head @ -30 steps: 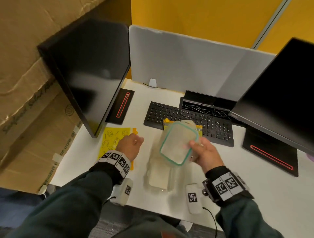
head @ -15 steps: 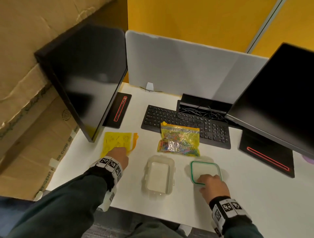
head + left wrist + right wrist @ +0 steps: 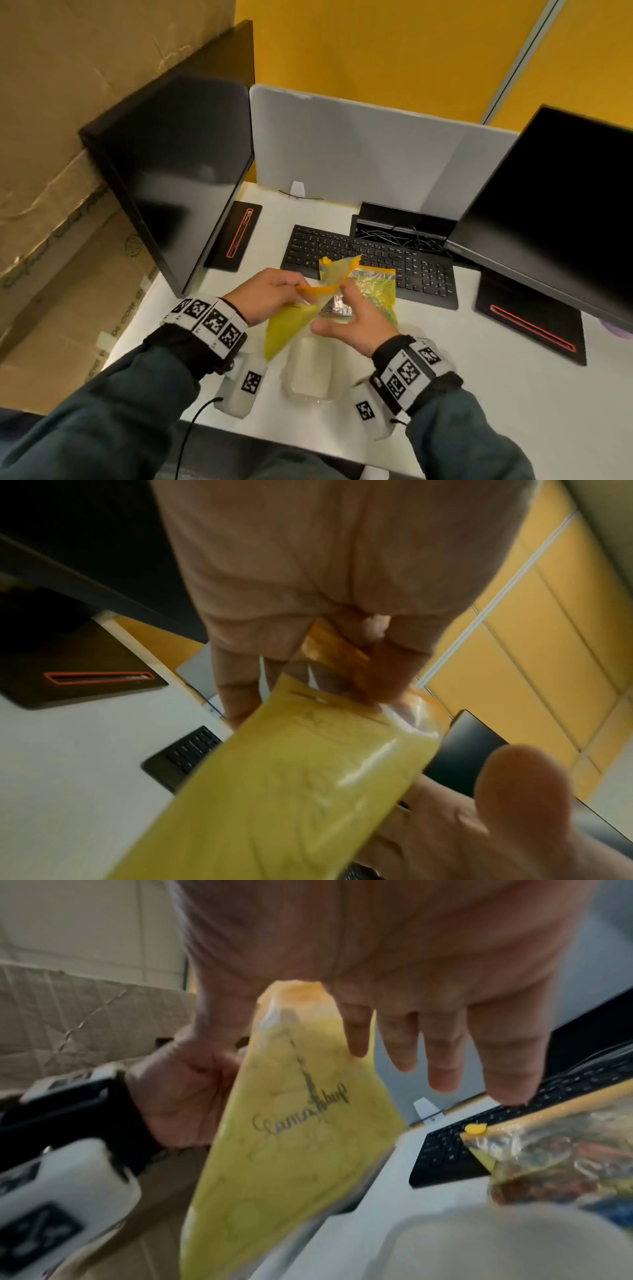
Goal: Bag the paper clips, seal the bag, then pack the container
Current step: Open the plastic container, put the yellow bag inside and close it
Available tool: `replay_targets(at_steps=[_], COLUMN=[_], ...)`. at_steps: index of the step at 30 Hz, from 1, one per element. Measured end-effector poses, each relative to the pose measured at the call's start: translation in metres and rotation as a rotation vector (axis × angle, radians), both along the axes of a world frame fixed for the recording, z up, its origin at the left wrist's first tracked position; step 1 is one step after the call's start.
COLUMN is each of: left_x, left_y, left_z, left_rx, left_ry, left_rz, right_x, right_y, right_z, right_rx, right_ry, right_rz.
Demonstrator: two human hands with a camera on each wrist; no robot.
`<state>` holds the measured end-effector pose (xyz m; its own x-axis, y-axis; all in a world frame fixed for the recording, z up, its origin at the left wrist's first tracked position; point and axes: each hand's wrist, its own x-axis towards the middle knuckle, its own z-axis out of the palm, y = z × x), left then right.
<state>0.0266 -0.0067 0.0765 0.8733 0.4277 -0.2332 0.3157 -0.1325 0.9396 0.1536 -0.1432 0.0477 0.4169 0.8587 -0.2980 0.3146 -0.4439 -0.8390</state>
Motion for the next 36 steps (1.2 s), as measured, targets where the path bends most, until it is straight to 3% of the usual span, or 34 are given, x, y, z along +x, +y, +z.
replay_targets(at_steps=[2,6,8,13,16,20,23,29,32,36], left_x=[0.003,0.008,0.01,0.021,0.025,0.026,0.027,0.025,0.025,0.028], left_y=[-0.005,-0.009,-0.012,-0.019,-0.026,-0.037,-0.038,-0.035,-0.035,-0.032], left_z=[-0.003,-0.011,-0.009,-0.008,-0.012,-0.008,-0.008,-0.006,-0.008,-0.009], left_rx=[0.033,0.335,0.442,0.193,0.124,-0.061,-0.064,-0.158,-0.092,0.253], left_ry=[0.01,-0.011,0.01,0.004,-0.051,-0.133,-0.128,-0.085,-0.149,-0.181], left_rz=[-0.031,0.019,-0.093,-0.284,-0.211,-0.223,-0.225,-0.158,-0.171,0.004], right_x=[-0.006,-0.009,-0.008,0.004,0.011,0.01,0.002,0.008,0.007,0.006], right_y=[-0.001,-0.012,-0.017,-0.022,-0.026,-0.03,-0.03,-0.03,-0.028,-0.024], right_z=[-0.006,-0.016,-0.013,-0.013,-0.012,-0.01,-0.012,-0.008,-0.001,-0.005], right_rx=[0.054,0.142,0.179,0.353,0.313,0.282,0.203,0.375,0.384,0.354], right_ry=[0.044,0.102,0.11,0.034,0.072,0.06,-0.01,0.023,0.12,0.202], right_rz=[0.045,0.07,0.055,-0.104,-0.155,-0.062,-0.026,-0.203,-0.126,-0.087])
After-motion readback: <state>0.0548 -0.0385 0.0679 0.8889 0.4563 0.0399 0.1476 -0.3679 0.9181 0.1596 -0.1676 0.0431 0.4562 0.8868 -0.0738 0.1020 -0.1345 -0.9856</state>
